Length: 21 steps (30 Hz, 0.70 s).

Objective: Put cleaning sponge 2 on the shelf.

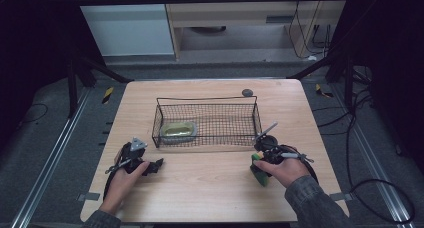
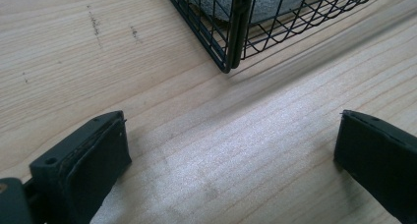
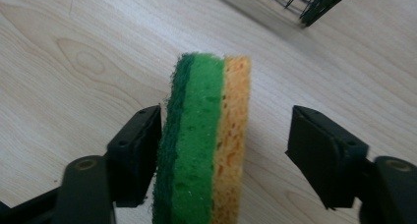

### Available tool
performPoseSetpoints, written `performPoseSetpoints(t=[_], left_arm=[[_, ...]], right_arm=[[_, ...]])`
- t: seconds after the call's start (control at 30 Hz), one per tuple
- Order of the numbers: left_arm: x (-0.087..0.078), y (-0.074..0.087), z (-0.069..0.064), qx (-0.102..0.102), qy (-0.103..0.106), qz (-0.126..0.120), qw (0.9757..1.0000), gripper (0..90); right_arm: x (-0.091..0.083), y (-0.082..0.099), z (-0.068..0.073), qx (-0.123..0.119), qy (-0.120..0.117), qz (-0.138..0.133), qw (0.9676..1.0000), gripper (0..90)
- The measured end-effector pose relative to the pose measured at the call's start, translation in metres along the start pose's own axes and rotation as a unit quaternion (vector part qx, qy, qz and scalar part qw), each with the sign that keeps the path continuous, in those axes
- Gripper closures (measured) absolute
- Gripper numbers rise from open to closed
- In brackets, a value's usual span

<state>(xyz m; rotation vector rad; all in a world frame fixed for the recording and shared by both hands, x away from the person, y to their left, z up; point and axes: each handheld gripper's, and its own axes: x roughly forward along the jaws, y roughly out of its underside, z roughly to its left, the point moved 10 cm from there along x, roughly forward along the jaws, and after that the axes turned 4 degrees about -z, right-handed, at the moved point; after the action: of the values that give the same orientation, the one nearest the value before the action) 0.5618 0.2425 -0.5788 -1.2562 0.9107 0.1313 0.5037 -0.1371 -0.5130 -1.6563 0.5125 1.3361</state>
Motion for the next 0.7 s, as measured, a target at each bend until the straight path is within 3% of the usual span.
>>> performPoseSetpoints(t=[0.07, 0.13, 0.2, 0.47, 0.7], left_arm=[[0.0, 0.0, 0.0, 0.0, 0.0, 0.0, 1.0, 0.0], [0.0, 0.0, 0.0, 0.0, 0.0, 0.0, 1.0, 0.0], [0.0, 0.0, 0.0, 0.0, 0.0, 0.0, 1.0, 0.0], [0.0, 0.0, 0.0, 0.0, 0.0, 0.0, 1.0, 0.0], [0.0, 0.0, 0.0, 0.0, 0.0, 0.0, 1.0, 0.0]], right_arm=[[0.003, 0.003, 0.002, 0.0, -0.003, 0.007, 1.0, 39.0], [0.004, 0.005, 0.004, 0.0, -0.012, 0.012, 0.9999, 54.2], [0.003, 0.006, 0.003, 0.001, -0.019, 0.011, 0.9998, 63.5], [-0.016, 0.003, -0.019, 0.006, -0.011, -0.019, 0.9997, 64.2], [-0.029, -0.003, -0.053, 0.018, 0.006, -0.042, 0.9989, 64.2]])
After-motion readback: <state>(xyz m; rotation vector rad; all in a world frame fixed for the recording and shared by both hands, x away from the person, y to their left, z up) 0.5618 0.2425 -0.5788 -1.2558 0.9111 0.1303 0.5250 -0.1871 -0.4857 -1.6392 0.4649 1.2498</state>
